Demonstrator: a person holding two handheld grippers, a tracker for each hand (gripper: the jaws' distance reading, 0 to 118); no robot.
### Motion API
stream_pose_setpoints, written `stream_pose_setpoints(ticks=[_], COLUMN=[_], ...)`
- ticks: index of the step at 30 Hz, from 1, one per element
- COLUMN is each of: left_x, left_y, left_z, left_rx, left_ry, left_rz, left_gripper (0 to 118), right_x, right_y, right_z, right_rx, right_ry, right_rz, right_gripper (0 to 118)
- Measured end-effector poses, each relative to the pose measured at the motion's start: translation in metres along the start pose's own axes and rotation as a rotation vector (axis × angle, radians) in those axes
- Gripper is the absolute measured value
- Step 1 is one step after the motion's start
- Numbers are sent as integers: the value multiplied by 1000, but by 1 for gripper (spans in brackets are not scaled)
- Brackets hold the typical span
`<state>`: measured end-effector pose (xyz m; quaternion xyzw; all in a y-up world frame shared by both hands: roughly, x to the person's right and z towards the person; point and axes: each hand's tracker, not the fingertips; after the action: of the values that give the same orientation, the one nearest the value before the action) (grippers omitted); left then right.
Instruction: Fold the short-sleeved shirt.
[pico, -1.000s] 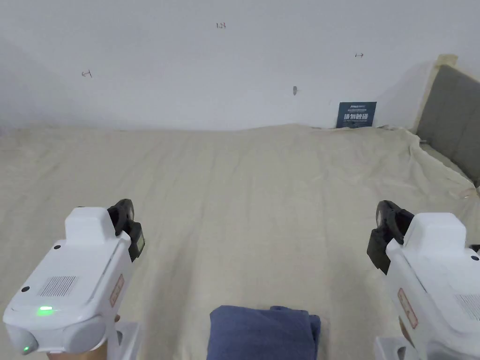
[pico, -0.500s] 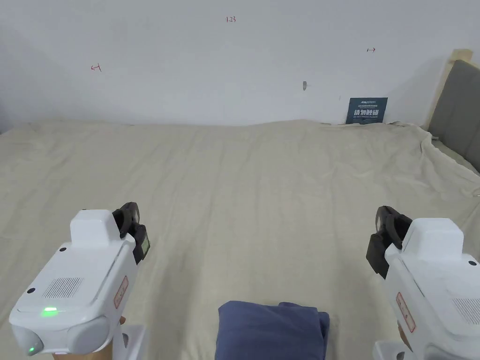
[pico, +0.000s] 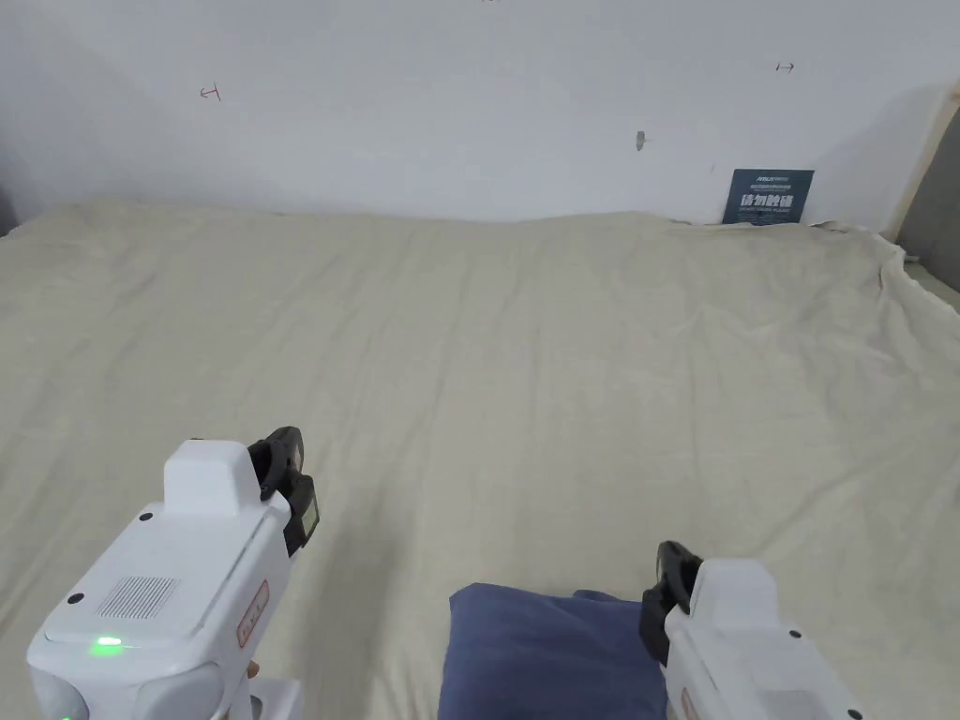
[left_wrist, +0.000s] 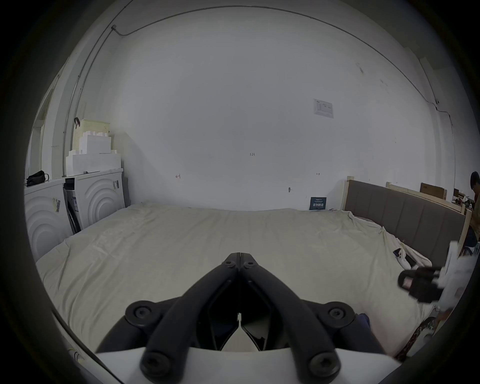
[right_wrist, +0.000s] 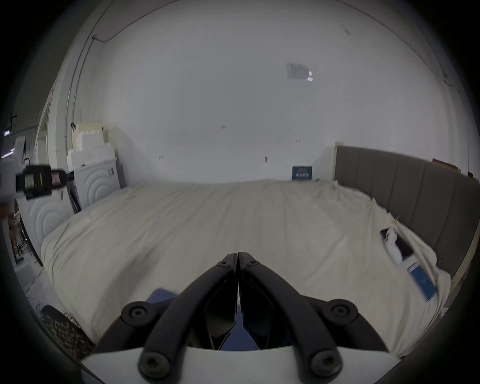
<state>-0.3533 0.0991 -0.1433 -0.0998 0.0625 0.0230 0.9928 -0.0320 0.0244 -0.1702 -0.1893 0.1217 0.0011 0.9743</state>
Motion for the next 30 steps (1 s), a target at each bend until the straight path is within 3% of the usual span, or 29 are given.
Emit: stream_pose_setpoints(ticks=[6, 13, 16, 20, 23, 25, 28, 30], left_x=[-6, -9, -8, -4, 1, 5, 9, 11], left_y=[-11, -26, -33, -41, -49, -55, -68, -81], left_z=[-1, -7, -9, -12, -16, -22, -36, -52], left_rx=[-31, -82, -100, -130, -174, -245, -379, -510], left_ry=[2, -3, -9, -27, -66, -121, -214, -275], left_rz=[15, 13, 16, 32, 61, 107, 214, 320], left_gripper=[0, 0, 0, 0, 0, 0, 11, 39], right_x=[0, -2, 1, 10, 6, 9, 1, -2], right_y=[-53, -95, -117, -130, -131, -134, -124, -120], right_z=[-37, -65, -73, -72, -73, -72, -64, -62], right_rx=[-106, -186, -248, -225, -219, -214, -218, -221], right_ry=[19, 97, 81, 97, 107, 111, 117, 117], right_rz=[-21, 28, 50, 4, 80, 71, 37, 33], right_gripper=[0, 0, 0, 0, 0, 0, 0, 0])
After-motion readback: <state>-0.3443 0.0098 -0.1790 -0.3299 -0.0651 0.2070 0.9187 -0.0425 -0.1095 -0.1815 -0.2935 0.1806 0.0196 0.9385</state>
